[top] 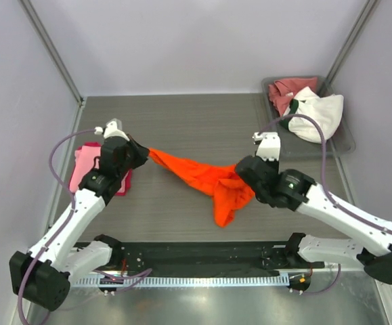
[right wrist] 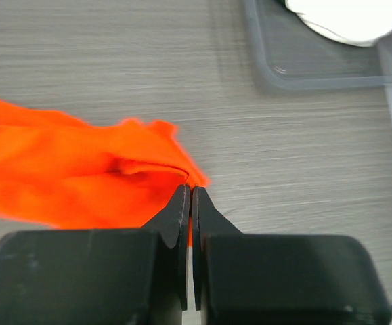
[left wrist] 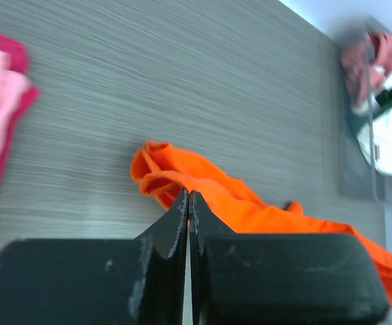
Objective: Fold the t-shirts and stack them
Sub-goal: Flatten the tshirt out
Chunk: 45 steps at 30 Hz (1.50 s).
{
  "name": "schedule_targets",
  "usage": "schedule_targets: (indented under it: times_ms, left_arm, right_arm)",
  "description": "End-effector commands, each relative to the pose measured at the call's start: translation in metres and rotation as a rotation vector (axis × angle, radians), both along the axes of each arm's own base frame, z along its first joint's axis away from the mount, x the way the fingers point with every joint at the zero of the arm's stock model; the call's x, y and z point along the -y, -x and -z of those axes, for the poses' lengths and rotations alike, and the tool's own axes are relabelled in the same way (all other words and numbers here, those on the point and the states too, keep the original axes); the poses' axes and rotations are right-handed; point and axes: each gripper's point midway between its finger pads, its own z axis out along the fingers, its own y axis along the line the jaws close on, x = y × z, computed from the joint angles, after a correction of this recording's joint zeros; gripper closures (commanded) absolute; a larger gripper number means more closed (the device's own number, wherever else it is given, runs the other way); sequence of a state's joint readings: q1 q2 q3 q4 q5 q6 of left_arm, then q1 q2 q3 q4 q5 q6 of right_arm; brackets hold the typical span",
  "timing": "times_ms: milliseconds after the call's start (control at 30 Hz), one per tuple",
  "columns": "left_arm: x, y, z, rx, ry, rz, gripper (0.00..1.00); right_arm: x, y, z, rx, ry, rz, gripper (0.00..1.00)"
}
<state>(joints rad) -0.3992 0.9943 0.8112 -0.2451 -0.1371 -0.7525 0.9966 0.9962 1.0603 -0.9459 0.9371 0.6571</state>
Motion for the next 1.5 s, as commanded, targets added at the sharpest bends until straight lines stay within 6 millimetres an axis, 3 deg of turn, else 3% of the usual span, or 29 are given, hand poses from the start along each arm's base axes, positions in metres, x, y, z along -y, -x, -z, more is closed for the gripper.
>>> schedule_targets:
  times_ms: [0,133,167,200,267,300,467,700,867,900,967,1000,1033,1100,1133,1200,1233,1300,1467]
  left_arm:
    - [-0.030,-0.003,-0.017,0.008,-0.008,-0.107,1.00]
    - [-0.047,-0.015,-0.031,0.014,-0.003,-0.161,1.00]
    - [-0.050,-0.017,-0.033,0.013,0.002,-0.172,1.00]
    - [-0.058,-0.019,-0.035,0.012,0.005,-0.196,1.00]
    - [-0.062,-0.022,-0.039,0.016,0.030,-0.206,1.00]
    - [-0.067,-0.024,-0.040,0.021,0.040,-0.219,1.00]
    - [-0.072,-0.026,-0.034,0.009,0.058,-0.225,1.00]
    - [-0.061,-0.026,-0.033,0.024,0.086,-0.166,1.00]
    - [-0.046,-0.017,-0.008,-0.024,0.128,-0.099,1.00]
    - [-0.040,-0.010,0.009,-0.063,0.140,-0.068,1.00]
    - [-0.033,0.001,0.023,-0.087,0.155,-0.045,1.00]
    - [-0.025,0.012,0.043,-0.126,0.145,-0.021,1.00]
    - [-0.022,0.020,0.043,-0.114,0.146,-0.009,1.00]
    - [-0.009,0.036,0.054,-0.126,0.138,0.036,1.00]
    - [-0.008,0.047,0.064,-0.132,0.134,0.045,1.00]
    - [-0.001,0.062,0.075,-0.139,0.146,0.067,1.00]
    - [0.007,0.077,0.093,-0.173,0.135,0.099,1.00]
    - [0.014,0.090,0.097,-0.162,0.154,0.124,1.00]
    - [0.030,0.123,0.136,-0.210,0.081,0.201,1.00]
  right_arm:
    - [-0.001,-0.035,-0.018,0.019,-0.003,0.032,0.99]
    - [0.005,-0.076,-0.029,-0.021,-0.095,0.017,0.99]
    - [0.007,-0.085,-0.042,-0.007,-0.125,0.016,0.99]
    - [0.019,-0.095,-0.048,0.001,-0.140,0.047,0.99]
    - [0.024,-0.108,-0.064,0.016,-0.173,0.049,0.99]
    - [0.039,-0.115,-0.070,0.028,-0.190,0.092,0.99]
    - [0.052,-0.129,-0.101,0.078,-0.289,0.101,0.99]
    - [0.058,-0.133,-0.111,0.103,-0.302,0.105,0.99]
    - [0.062,-0.122,-0.103,0.101,-0.299,0.104,0.99]
    - [0.062,-0.118,-0.099,0.097,-0.304,0.106,0.99]
    - [0.066,-0.105,-0.085,0.087,-0.307,0.112,0.99]
    - [0.067,-0.101,-0.079,0.082,-0.307,0.116,0.99]
    - [0.069,-0.095,-0.061,0.051,-0.298,0.121,0.99]
    - [0.073,-0.084,-0.054,0.054,-0.306,0.128,0.99]
    - [0.072,-0.079,-0.038,0.021,-0.303,0.129,0.99]
    - [0.074,-0.071,-0.032,0.028,-0.317,0.134,0.99]
    - [0.075,-0.068,-0.018,0.002,-0.315,0.143,0.99]
    - [0.076,-0.063,-0.014,0.010,-0.325,0.150,0.99]
    - [0.083,-0.056,0.009,-0.003,-0.329,0.201,0.99]
